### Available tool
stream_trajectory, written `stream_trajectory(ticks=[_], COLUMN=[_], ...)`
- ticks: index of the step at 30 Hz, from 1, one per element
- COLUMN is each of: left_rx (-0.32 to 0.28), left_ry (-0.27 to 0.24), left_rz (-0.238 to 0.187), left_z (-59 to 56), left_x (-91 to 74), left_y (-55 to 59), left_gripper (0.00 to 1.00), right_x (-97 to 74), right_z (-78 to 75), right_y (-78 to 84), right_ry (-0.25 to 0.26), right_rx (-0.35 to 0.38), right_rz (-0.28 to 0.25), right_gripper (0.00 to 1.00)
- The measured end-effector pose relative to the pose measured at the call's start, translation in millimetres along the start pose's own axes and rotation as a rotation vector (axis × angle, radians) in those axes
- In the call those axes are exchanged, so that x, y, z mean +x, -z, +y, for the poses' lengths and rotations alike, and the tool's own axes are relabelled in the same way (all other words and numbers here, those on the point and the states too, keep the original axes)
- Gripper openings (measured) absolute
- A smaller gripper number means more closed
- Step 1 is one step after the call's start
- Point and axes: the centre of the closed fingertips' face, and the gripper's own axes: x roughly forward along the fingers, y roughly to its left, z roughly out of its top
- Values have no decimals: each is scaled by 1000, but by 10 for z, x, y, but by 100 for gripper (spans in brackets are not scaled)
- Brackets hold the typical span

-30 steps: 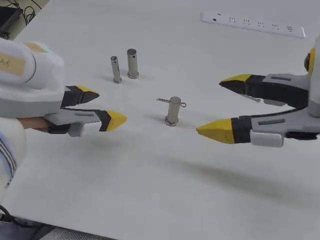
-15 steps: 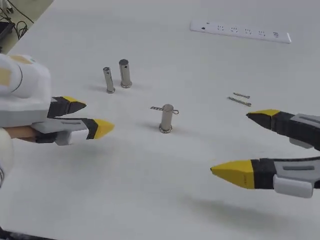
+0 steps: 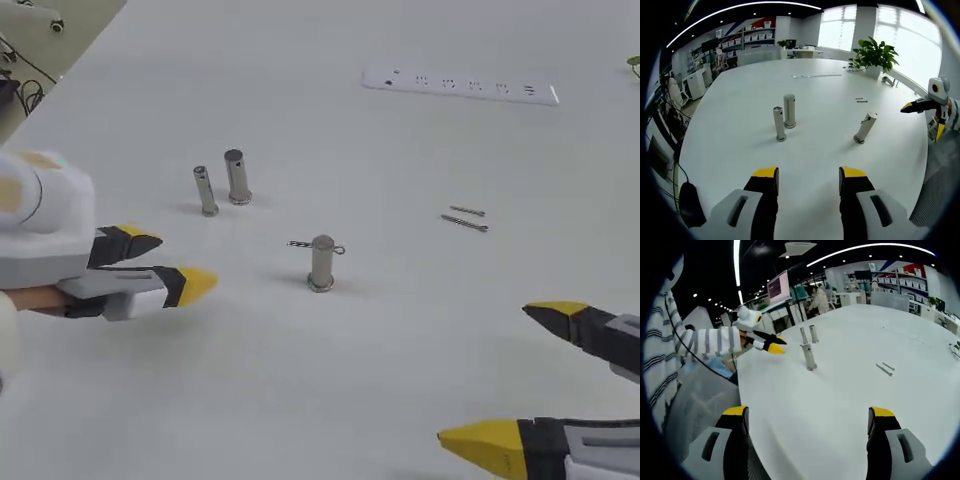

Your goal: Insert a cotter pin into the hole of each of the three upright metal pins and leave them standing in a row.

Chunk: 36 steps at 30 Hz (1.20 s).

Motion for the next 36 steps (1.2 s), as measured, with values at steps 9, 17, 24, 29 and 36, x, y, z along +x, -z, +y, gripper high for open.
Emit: stream_trajectory(ticks=[9,17,24,29,36], left_rx=[-2,26,69,66,92], left_ry=[-5,-53,-89,-95,-99], left_rz=[-15,-6,-11,-10,2], left_z=[109,358,484,505,511], left_x=[129,276,369,441,527], left_y=[-108,-233,-340,-364,-387], left_gripper=[48,48,47,47,47], right_x=[-1,-14,-38,-56,-96], right_z=[-62,-113,-114,-107,-83], right_y=[-43,-98,-89,-69,-14], right_ry=[39,57,68,75,78], right_rx=[-1,2,12,25,33], right_rz=[-15,-31,-33,-38,-30], right_gripper=[100,98,98,98,96])
